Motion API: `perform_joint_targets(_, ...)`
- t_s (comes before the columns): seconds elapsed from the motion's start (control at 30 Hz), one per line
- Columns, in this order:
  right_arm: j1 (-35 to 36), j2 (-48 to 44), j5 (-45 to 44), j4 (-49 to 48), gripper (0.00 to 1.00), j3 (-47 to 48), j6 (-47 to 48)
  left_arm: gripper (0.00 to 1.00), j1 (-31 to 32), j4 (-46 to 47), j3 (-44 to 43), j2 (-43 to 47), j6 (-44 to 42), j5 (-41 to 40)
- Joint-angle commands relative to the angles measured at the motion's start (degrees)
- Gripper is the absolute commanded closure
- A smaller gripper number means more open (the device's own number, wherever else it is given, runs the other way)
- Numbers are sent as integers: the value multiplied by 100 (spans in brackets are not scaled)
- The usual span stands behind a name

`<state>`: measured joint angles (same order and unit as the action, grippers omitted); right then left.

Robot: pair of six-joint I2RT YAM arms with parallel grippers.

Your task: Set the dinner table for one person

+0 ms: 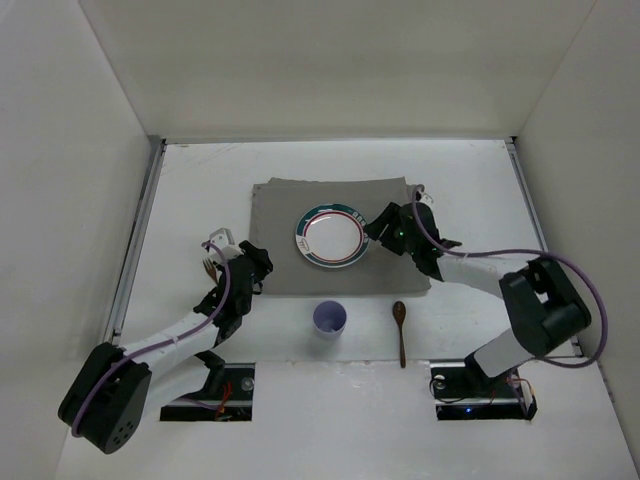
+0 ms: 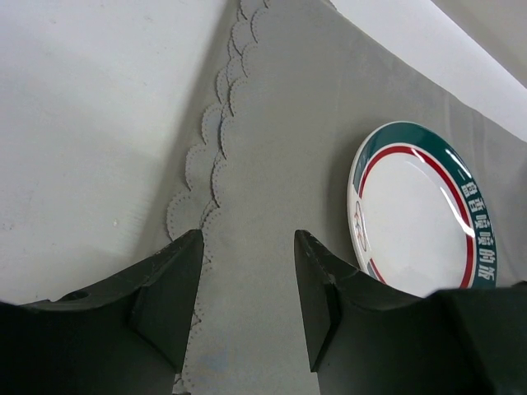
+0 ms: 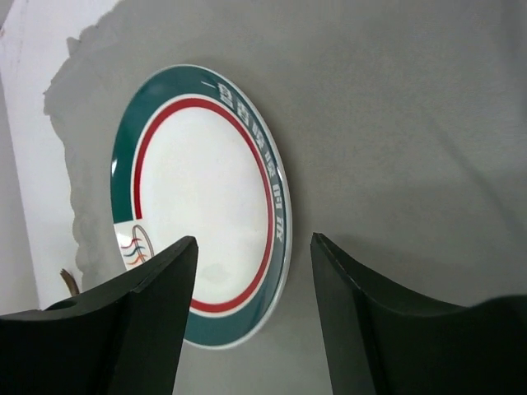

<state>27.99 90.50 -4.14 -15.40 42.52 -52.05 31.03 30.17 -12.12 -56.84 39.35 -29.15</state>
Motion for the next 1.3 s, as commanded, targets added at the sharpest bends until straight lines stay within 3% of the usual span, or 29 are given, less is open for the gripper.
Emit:
perform_joint_targets(0.0, -26, -804, -526, 396, 35, -34, 782, 54, -5, 182, 43, 190, -121, -144)
perform_joint_targets(0.07, 70, -1190, -596, 782, 35, -25, 1090, 54, -13, 182, 87, 340, -121, -179)
perform_joint_targets(0.1, 227, -1427, -614, 1019, 40, 1, 1257, 54, -13, 191, 96, 349, -121, -188)
perform_joint_targets(0.17, 570, -1911, -536, 1450, 59, 98, 1687, 54, 4, 182, 78, 305, -121, -188)
perform_joint_targets(0.2, 780, -2113, -465, 1696, 75, 177, 1872, 54, 39, 191, 69, 279, -121, -179)
perform_joint_targets(0.27, 1194, -2430, -307, 2336, 86, 405, 2154, 54, 109, 235, 52, 191, -130, -179)
perform_joint_targets(0.33, 1589, -2633, -333, 2873, 84, 555, 2330, 54, 153, 243, 8, 86, -156, -179)
perform_joint_targets(0.53, 2705, -2617, -288, 4122, 66, 1116, 2928, 54, 198, 322, -36, -64, -182, -214)
perform_joint_targets(0.7, 3120, -2134, -438, 4580, 50, 1443, 3333, 53, 232, 296, -1, 137, -235, -214)
perform_joint_targets(0.83, 3497, -1940, -404, 4607, 46, 1478, 3456, 53, 154, 287, 52, 208, -235, -206)
perform_joint_targets(1.07, 3665, -1615, -359, 4476, 47, 1531, 3535, 53, 224, 305, -54, -64, -253, -179)
perform_joint_targets(1.27, 3657, -1114, -359, 4300, 65, 1627, 3570, 52, 224, 288, -19, 24, -244, -179)
